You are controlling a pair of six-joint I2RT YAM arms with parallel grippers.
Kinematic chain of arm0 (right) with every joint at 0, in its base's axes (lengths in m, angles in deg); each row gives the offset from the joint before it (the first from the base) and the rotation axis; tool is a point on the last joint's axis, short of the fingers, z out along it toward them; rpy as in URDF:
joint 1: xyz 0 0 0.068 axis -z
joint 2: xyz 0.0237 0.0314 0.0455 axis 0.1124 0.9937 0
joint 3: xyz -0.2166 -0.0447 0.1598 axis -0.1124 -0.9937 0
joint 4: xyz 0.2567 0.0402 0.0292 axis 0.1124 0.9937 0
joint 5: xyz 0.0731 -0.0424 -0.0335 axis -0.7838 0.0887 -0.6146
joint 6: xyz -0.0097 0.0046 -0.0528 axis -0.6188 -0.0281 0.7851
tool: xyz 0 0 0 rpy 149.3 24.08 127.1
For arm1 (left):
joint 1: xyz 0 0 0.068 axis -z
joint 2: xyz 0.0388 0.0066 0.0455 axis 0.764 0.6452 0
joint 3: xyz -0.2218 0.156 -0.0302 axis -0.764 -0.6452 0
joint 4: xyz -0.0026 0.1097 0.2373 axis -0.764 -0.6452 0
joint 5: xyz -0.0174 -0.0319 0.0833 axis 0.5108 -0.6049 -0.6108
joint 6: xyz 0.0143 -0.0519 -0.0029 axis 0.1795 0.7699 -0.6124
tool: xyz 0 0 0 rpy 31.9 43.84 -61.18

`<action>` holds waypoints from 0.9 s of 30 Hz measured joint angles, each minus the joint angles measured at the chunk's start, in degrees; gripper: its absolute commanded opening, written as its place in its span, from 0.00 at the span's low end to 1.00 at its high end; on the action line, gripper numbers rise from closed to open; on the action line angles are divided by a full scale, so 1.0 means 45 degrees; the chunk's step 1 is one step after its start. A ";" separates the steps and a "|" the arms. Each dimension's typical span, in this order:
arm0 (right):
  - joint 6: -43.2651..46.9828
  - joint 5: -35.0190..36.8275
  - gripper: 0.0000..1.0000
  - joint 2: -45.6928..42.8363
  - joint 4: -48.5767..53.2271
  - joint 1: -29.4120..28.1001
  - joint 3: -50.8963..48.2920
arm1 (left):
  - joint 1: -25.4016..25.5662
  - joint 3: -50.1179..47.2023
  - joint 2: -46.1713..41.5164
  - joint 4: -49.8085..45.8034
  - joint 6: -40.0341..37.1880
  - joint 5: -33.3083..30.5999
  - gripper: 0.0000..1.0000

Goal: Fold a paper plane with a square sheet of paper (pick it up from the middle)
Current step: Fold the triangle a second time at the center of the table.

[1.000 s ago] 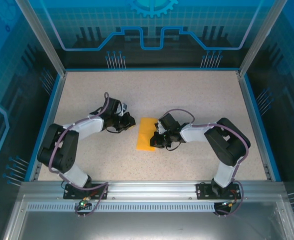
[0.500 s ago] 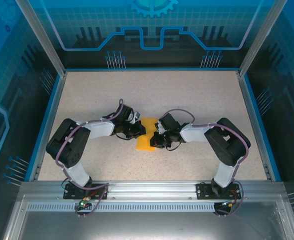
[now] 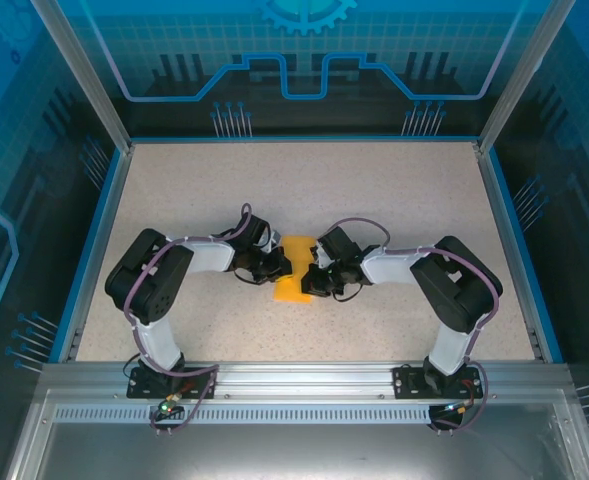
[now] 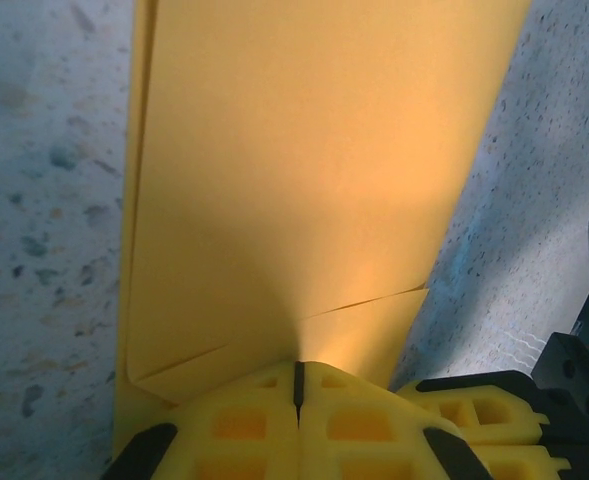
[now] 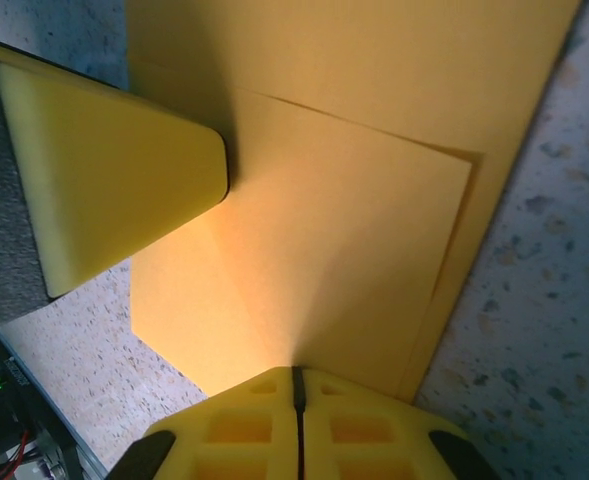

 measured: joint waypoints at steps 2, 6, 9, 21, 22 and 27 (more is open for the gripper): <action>0.0029 0.0083 0.09 -0.0117 0.0287 0.0000 0.0029 | 0.0000 0.0000 0.0000 0.0000 -0.0005 0.0000 0.04; 0.0044 0.0073 0.10 -0.0486 0.0840 0.0000 0.0044 | 0.0000 0.0029 0.0019 -0.0029 -0.0039 0.0000 0.03; 0.0044 -0.0049 0.10 -0.0593 0.0855 0.0000 0.0121 | 0.0000 0.0073 0.0034 -0.0112 -0.0044 0.0000 0.03; 0.0068 -0.0476 0.09 0.0675 0.0869 -0.0034 0.1195 | 0.0000 0.0073 0.0034 -0.0117 -0.0053 -0.0005 0.03; 0.0083 -0.0491 0.09 0.0792 0.0811 -0.0029 0.1112 | 0.0000 0.0073 0.0034 -0.0117 -0.0053 -0.0010 0.03; 0.0092 -0.0476 0.10 0.0680 0.0486 -0.0010 0.0855 | 0.0000 0.0073 0.0034 -0.0117 -0.0058 -0.0024 0.03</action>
